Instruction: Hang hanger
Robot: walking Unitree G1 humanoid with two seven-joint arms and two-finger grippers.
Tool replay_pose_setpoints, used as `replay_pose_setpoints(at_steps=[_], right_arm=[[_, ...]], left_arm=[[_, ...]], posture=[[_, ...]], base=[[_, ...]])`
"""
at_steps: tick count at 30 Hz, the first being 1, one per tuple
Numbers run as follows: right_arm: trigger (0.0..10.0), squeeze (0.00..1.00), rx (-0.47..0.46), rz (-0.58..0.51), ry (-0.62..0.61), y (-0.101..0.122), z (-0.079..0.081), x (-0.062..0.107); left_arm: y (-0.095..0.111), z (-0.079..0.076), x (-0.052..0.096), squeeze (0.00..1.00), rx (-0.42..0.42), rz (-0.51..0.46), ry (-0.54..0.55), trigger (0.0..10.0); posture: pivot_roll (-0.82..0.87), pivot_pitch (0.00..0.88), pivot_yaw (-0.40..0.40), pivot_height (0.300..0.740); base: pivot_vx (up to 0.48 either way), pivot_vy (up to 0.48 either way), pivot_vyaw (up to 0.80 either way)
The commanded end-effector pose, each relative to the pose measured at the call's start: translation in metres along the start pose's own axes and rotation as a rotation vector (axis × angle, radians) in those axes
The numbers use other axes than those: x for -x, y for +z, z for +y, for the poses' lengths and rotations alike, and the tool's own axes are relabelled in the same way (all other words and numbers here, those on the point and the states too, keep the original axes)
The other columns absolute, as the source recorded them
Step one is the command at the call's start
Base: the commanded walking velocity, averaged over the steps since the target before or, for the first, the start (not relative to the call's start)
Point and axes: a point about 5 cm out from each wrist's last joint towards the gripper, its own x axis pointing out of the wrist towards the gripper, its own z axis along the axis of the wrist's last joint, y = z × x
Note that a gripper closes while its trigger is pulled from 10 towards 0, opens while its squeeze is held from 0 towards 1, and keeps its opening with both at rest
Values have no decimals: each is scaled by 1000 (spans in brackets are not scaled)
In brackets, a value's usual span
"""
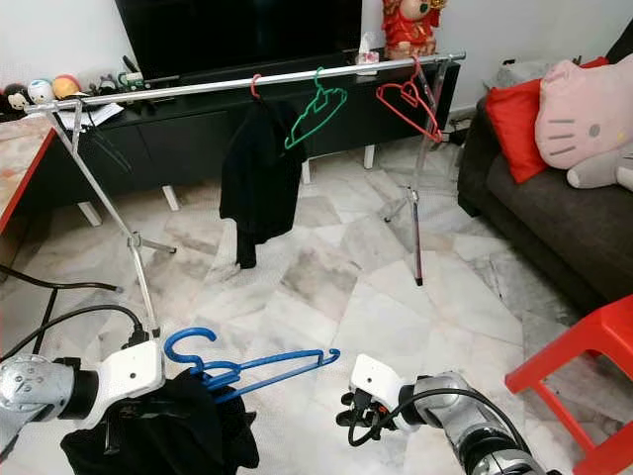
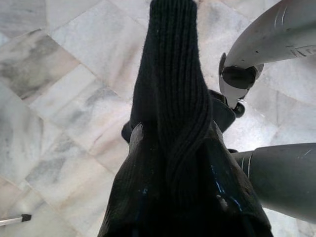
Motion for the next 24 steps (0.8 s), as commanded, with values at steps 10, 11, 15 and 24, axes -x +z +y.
replay_pose_setpoints(at_steps=[10,11,15,24], right_arm=[[10000,1000,80,-185,-36,44,-28,23],[10000,1000,137,-178,-35,49,-33,34],[10000,882,281,-166,-21,62,-42,61],[10000,0,386,-217,101,83,-36,80]], left_arm=[[1,6,-4,0,-39,33,-18,10000],[1,9,-12,0,-40,29,-12,10000],[2,15,-28,0,-49,36,-17,10000],[1,20,-31,0,-76,70,-26,10000]], posture=[[-146,0,51,740],[-164,0,62,740],[-166,0,62,740],[-165,0,66,740]], base=[[0,0,0],[0,0,0],[0,0,0],[0,0,0]])
